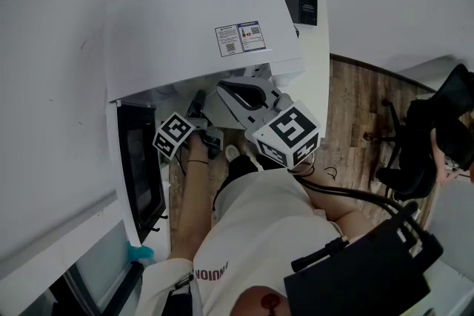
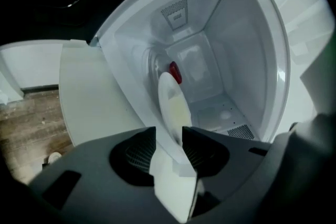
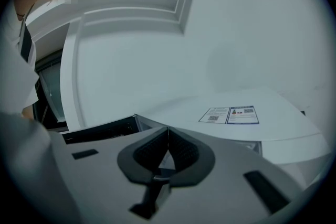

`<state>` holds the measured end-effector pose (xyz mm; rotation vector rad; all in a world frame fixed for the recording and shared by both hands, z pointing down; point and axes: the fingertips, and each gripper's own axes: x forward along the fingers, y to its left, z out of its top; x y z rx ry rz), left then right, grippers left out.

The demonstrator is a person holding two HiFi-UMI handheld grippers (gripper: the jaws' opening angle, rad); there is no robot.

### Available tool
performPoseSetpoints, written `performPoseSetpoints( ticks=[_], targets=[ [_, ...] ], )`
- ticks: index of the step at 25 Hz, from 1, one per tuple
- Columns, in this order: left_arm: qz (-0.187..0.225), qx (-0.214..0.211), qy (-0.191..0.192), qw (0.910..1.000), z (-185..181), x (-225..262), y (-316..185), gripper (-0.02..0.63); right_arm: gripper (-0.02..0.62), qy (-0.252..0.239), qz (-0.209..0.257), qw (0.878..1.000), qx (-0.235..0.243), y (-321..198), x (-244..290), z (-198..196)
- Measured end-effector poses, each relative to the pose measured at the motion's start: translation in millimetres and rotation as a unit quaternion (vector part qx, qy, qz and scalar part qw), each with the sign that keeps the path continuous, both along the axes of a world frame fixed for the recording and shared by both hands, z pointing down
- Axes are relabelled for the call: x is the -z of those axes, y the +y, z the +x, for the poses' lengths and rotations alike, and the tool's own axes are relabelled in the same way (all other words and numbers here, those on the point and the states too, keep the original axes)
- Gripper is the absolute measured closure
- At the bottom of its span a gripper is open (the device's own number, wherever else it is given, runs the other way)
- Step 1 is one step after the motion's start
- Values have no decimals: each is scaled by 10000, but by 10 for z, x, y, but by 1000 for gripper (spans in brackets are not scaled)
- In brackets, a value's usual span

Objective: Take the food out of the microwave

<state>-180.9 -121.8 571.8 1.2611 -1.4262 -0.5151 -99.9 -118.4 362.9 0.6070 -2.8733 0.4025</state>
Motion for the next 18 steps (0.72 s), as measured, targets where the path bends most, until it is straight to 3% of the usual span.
performPoseSetpoints(
  ticks=[5,10,18],
  targets=[
    [43,60,203,9998,20,0,-4,464,574,2,-5,10000,-64,-24,-4,25],
    [172,107,342,9992,45,51,-31,532,574,-4,-40,9999,-106,-25,-20,41],
    [402,409,743,9956,28,98,-7,566,574,8,-61,9999,-99,-18,-28,22]
  ],
)
